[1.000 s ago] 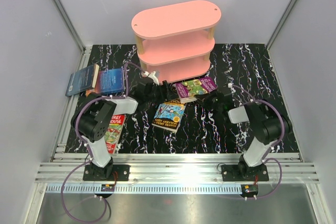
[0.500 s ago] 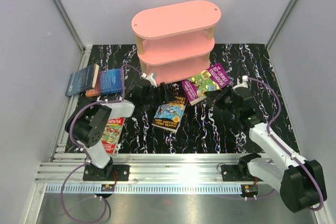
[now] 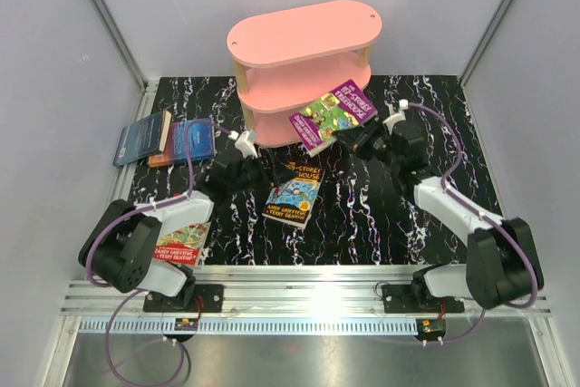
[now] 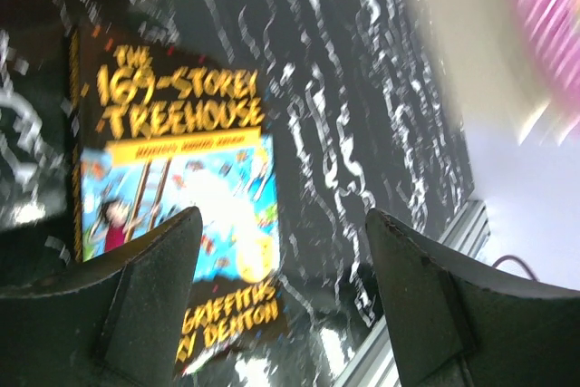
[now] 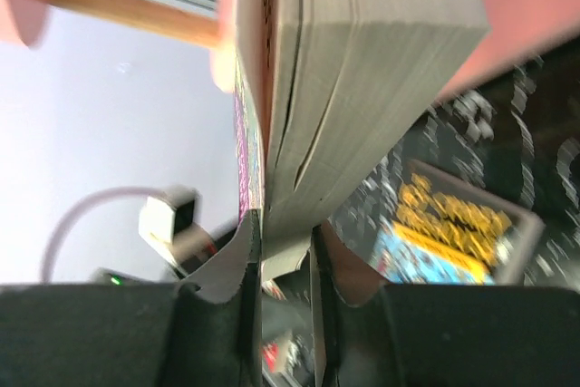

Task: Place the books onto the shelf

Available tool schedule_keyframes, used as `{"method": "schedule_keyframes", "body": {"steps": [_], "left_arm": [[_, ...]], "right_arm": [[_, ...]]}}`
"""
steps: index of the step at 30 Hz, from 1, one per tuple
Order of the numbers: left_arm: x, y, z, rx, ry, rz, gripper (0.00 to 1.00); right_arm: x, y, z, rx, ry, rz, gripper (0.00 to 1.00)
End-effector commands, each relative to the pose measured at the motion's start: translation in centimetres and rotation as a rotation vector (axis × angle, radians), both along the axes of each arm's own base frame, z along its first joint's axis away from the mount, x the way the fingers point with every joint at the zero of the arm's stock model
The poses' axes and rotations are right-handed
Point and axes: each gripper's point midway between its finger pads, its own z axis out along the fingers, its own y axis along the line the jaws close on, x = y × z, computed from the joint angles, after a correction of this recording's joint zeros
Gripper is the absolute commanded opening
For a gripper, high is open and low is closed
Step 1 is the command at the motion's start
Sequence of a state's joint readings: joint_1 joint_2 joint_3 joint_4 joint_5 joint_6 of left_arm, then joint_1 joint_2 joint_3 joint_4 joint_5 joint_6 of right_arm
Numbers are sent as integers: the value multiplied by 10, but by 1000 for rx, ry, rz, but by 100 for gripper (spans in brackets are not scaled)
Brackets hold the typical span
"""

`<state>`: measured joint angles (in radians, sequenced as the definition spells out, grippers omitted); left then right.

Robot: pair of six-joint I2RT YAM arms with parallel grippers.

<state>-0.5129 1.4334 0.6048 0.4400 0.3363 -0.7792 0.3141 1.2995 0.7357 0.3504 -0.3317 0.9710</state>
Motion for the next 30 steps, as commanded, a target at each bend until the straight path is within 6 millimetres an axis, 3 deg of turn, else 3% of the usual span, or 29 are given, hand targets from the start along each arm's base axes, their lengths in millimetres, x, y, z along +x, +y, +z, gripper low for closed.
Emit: {"method": "schedule_keyframes", "body": {"steps": [1, 3, 4, 6, 9, 13, 16, 21, 25, 28, 30], "left_arm": [[-7, 7, 5, -9, -46, 5, 76], [-11, 9, 2, -9, -41, 4, 76], [-14, 11, -3, -3, -35, 5, 76], [-16, 13, -6, 1, -31, 8, 76], [-16, 12, -10, -2, -20, 6, 76], [-17, 7, -12, -21, -8, -13, 76], [-19, 8, -14, -21, -6, -11, 76], [-20, 10, -16, -14, -6, -11, 76], [-20, 9, -17, -16, -2, -12, 76], [-20, 9, -18, -14, 1, -11, 76], [-19, 9, -19, -14, 3, -10, 76]], "right_arm": [[27, 21, 103, 159, -298, 55, 0], [37, 23, 119, 177, -333, 51, 0], [44, 25, 115, 183, -320, 51, 0], [53, 28, 128, 210, -336, 47, 0], [79, 24, 124, 248, -292, -40, 0], [114, 19, 88, 290, -168, -161, 0], [127, 23, 70, 316, -102, -208, 0], [136, 40, 65, 307, -80, -210, 0], [144, 42, 66, 300, -84, -219, 0], [149, 47, 67, 287, -81, -202, 11], [153, 50, 68, 278, -77, -193, 32]]}}
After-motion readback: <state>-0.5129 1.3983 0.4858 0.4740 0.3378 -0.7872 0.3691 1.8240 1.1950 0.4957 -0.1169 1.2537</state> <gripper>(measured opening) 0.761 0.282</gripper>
